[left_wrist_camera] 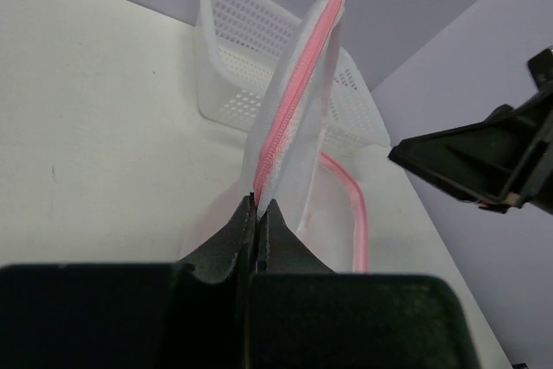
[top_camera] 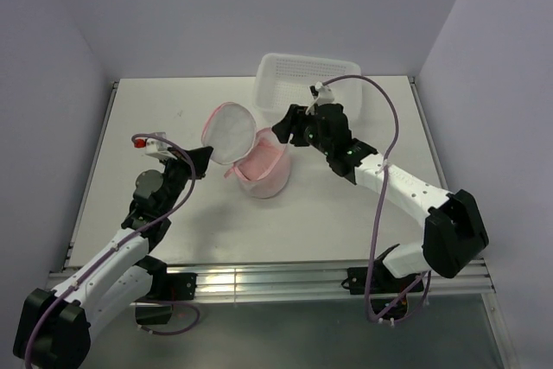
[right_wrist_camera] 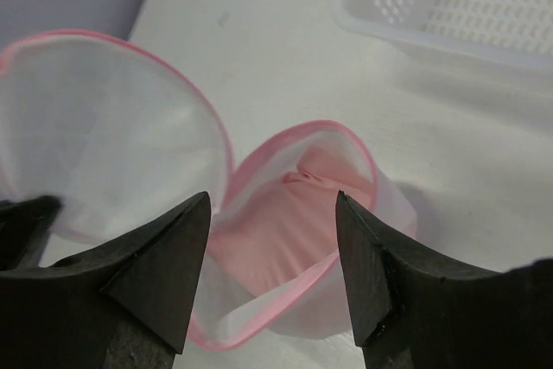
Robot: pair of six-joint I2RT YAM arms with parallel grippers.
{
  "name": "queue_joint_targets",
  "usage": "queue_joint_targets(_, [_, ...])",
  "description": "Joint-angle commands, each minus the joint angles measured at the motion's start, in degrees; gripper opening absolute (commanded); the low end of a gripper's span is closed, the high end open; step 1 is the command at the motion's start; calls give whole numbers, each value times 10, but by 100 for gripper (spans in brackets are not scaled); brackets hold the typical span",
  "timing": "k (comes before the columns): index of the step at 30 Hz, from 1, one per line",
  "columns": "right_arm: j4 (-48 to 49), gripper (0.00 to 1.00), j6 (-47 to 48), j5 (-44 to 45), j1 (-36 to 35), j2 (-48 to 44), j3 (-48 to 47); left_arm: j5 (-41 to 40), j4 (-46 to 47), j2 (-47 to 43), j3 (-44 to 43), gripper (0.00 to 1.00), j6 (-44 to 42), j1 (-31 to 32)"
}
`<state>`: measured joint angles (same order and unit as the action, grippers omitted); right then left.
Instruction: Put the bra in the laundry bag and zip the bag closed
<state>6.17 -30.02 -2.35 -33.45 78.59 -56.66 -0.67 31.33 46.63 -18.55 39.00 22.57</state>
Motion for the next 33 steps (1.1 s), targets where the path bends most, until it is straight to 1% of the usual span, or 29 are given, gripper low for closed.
queue_joint_targets(1, [-57, 66, -12, 56, -12, 33, -11, 20, 6, -15, -14, 0, -13, 3])
queue_joint_targets(3, [-59, 63, -15, 73, -17, 35, -6, 17, -3, -22, -17, 0, -18, 6])
queue_joint_targets(5, [-64, 61, -24, 91, -17, 23, 22, 4, -14, -33, -21, 0, -26, 20])
queue_joint_targets(6, [-64, 60, -25, 94, -17, 19, 30, -25, -24, -38, -22, 0, -30, 33])
queue_joint_targets(8, [-64, 57, -28, 80, -18, 24, 33, -43, -31, -41, -28, 0, -37, 48])
queue_joint_targets(10, [-64, 56, -34, 69, -19, 32, 38, -76, -45, -41, -37, 0, -48, 72])
queue_joint_targets(11, [-38, 53, -35, 51, -19, 33, 43, -86, -50, -41, -40, 0, -53, 81])
queue_joint_targets(12, [-35, 51, -36, 42, -19, 42, 43, -97, -54, -41, -42, 0, -62, 99])
queue_joint_targets(14, [-25, 41, -39, 14, -20, 52, 37, -136, -69, -41, -50, 0, -73, 118])
queue_joint_targets(15, [-22, 35, -43, 7, -20, 58, 36, -152, -75, -44, -56, 0, -75, 137])
queue_joint_targets(16, [-17, 20, -43, 1, -20, 59, 38, -171, -92, -44, -60, 0, -78, 147])
queue_joint_targets(17, [1, 14, -43, -7, -20, 58, 42, -214, -101, -45, -66, 0, -87, 158])
queue_joint_targets(19, [13, 5, -36, -23, -21, 60, 45, -273, -122, -43, -85, 0, -97, 194])
queue_joint_targets(20, [16, 3, -34, -30, -23, 59, 44, -339, -140, -40, -91, 0, -108, 209])
queue_joint_targets(21, [17, 2, -33, -41, -25, 61, 43, -374, -148, -34, -98, 0, -113, 235])
queue_joint_targets(22, [19, 0, -30, -46, -27, 61, 41, -409, -159, -28, -116, 0, -115, 246])
queue_joint_targets(23, [17, 0, -27, -49, -28, 63, 38, -443, -185, -20, -127, 0, -117, 256])
queue_joint_targets(24, [12, 0, -24, -49, -33, 66, 32, -496, -194, -5, -137, 0, -121, 273])
queue_joint_targets(26, [3, 0, -15, -40, -38, 67, 20, -545, -211, 11, -166, 0, -134, 288])
queue_joint_targets(27, [-2, 0, -11, -35, -41, 68, 12, -598, -231, 28, -185, 0, -138, 306])
queue_joint_targets(29, [-12, 0, -7, -20, -49, 68, 6, -644, -244, 47, -201, 0, -154, 322])
queue_joint_targets(31, [-4, 0, -6, -25, -52, 70, 4, -680, -254, 73, -219, 0, -161, 340])
queue_joint_targets(32, [-1, 0, -7, -34, -54, 75, 2, -694, -247, 82, -221, 0, -185, 348])
queue_joint_targets(33, [2, 0, -8, -37, -55, 78, 2, -711, -228, 106, -227, 0, -199, 370])
